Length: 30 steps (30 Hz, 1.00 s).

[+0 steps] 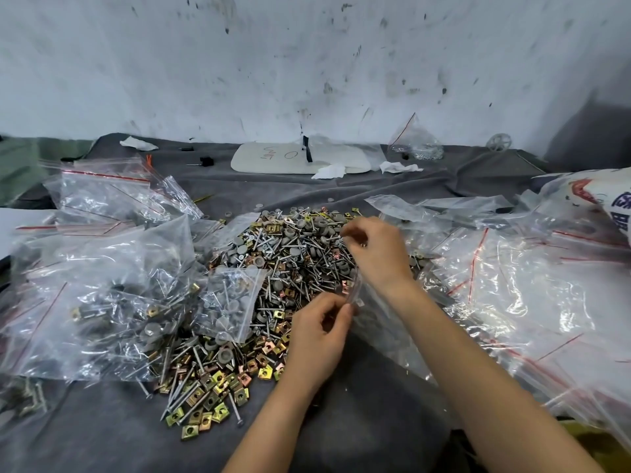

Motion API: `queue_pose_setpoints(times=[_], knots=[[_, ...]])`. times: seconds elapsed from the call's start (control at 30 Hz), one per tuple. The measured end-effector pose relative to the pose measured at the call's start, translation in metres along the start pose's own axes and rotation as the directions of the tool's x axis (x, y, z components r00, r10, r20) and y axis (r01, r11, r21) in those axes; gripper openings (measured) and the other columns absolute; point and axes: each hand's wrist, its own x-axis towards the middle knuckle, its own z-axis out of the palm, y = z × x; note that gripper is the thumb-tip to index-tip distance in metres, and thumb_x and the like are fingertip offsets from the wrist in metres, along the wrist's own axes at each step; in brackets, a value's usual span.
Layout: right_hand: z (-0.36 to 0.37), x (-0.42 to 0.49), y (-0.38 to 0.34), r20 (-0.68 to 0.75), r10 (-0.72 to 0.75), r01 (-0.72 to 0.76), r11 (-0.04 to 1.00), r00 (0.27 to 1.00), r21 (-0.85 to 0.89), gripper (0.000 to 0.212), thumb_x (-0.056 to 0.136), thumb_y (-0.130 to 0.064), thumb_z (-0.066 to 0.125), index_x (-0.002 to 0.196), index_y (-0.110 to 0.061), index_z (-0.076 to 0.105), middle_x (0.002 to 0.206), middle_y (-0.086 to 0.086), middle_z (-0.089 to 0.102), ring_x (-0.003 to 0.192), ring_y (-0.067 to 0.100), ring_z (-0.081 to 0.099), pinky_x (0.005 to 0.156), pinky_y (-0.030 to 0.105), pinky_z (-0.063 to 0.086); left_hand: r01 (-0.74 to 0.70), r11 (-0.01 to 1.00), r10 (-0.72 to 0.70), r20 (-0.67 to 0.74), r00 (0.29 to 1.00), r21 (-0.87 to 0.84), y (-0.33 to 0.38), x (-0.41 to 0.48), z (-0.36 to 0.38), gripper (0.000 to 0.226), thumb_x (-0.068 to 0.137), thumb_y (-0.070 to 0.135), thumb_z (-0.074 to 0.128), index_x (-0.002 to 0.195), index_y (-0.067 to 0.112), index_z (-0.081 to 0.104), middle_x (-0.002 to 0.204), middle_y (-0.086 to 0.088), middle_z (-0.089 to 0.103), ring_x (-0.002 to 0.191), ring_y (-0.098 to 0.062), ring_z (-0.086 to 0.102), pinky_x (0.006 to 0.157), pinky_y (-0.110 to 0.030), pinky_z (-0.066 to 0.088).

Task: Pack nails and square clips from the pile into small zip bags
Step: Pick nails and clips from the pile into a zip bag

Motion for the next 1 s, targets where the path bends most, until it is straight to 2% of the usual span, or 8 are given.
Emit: queue_pose_setpoints(times=[0.17, 0.3, 0.4, 0.53, 0.67, 0.83, 0.9, 1.0], knots=[[0.023, 0.031, 0.01, 0.2, -0.036, 0.098, 0.946, 0.979, -0.31, 0.021, 0.091, -0.014, 0.061, 0.11, -0.019, 0.067, 0.129, 0.002, 0.059, 0.117, 0.024, 0.055, 0.097, 0.038, 0.044, 0.086, 0.995, -0.084, 0.023, 0.996, -0.057, -0.002, -0.001, -0.001, 0.013, 0.085, 0.02, 0.051, 0.079, 0.025, 0.062, 0.073, 0.007, 0.066, 0.07, -0.013, 0.062, 0.07, -0.034, 0.051], [0.033, 0.03, 0.021, 0.182, -0.078, 0.133, 0.941, 0.98, -0.312, 0.006, 0.09, -0.015, 0.062, 0.093, -0.015, 0.067, 0.116, 0.001, 0.062, 0.11, 0.025, 0.055, 0.085, 0.032, 0.041, 0.076, 0.995, -0.073, 0.062, 0.995, -0.057, -0.004, 0.0, -0.002, 0.017, 0.087, 0.018, 0.045, 0.083, 0.013, 0.061, 0.076, 0.0, 0.066, 0.073, -0.016, 0.061, 0.072, -0.036, 0.048], [0.032, 0.029, 0.024, 0.229, -0.118, 0.185, 0.936, 0.966, -0.3, 0.012, 0.09, -0.01, 0.06, 0.1, -0.013, 0.066, 0.129, 0.006, 0.057, 0.117, 0.028, 0.051, 0.094, 0.036, 0.041, 0.086, 0.992, -0.079, 0.076, 0.994, -0.091, -0.002, 0.001, -0.001, 0.017, 0.089, 0.017, 0.04, 0.083, 0.014, 0.056, 0.078, -0.002, 0.064, 0.074, -0.014, 0.06, 0.071, -0.026, 0.045], [0.033, 0.03, 0.024, 0.272, -0.152, 0.242, 0.91, 0.95, -0.337, 0.024, 0.089, -0.006, 0.059, 0.111, -0.012, 0.065, 0.132, 0.011, 0.054, 0.119, 0.03, 0.052, 0.095, 0.04, 0.042, 0.095, 0.992, -0.088, 0.078, 0.993, -0.079, -0.001, 0.002, 0.0, 0.017, 0.088, 0.018, 0.038, 0.079, 0.018, 0.052, 0.075, -0.009, 0.058, 0.071, -0.023, 0.052, 0.066, -0.032, 0.04], [0.03, 0.032, 0.025, 0.302, -0.185, 0.293, 0.883, 0.935, -0.367, 0.017, 0.092, -0.011, 0.057, 0.108, -0.01, 0.064, 0.124, 0.008, 0.054, 0.116, 0.027, 0.05, 0.092, 0.041, 0.046, 0.108, 0.988, -0.1, 0.078, 0.992, -0.113, 0.0, 0.001, -0.002, 0.018, 0.086, 0.016, 0.038, 0.076, 0.015, 0.052, 0.074, -0.011, 0.057, 0.071, -0.026, 0.052, 0.066, -0.036, 0.04], [0.005, 0.024, 0.029, 0.268, -0.238, 0.302, 0.925, 0.934, -0.23, 0.012, 0.096, -0.011, 0.051, 0.104, -0.011, 0.06, 0.108, 0.003, 0.062, 0.101, 0.021, 0.055, 0.09, 0.039, 0.047, 0.118, 0.986, -0.106, 0.103, 0.989, -0.115, -0.001, 0.001, -0.002, 0.019, 0.082, 0.017, 0.037, 0.076, 0.007, 0.052, 0.072, -0.004, 0.054, 0.068, -0.014, 0.047, 0.063, -0.029, 0.037], [-0.006, 0.021, 0.028, 0.235, -0.181, 0.217, 0.967, 0.955, -0.134, 0.014, 0.096, -0.009, 0.053, 0.106, -0.013, 0.06, 0.096, 0.001, 0.065, 0.095, 0.019, 0.059, 0.086, 0.035, 0.048, 0.127, 0.985, -0.113, 0.113, 0.987, -0.117, -0.001, 0.002, -0.001, 0.018, 0.082, 0.018, 0.037, 0.076, 0.007, 0.05, 0.071, 0.001, 0.051, 0.066, -0.01, 0.044, 0.061, -0.025, 0.034], [-0.023, 0.014, 0.016, 0.19, -0.086, 0.058, 0.987, 0.978, 0.148, 0.03, 0.093, -0.002, 0.055, 0.11, -0.026, 0.061, 0.085, -0.004, 0.066, 0.086, 0.01, 0.064, 0.083, 0.025, 0.049, 0.115, 0.986, -0.103, 0.102, 0.989, -0.118, 0.0, 0.002, -0.001, 0.013, 0.08, 0.013, 0.036, 0.071, 0.009, 0.045, 0.07, 0.003, 0.045, 0.066, -0.01, 0.04, 0.061, -0.025, 0.031]])
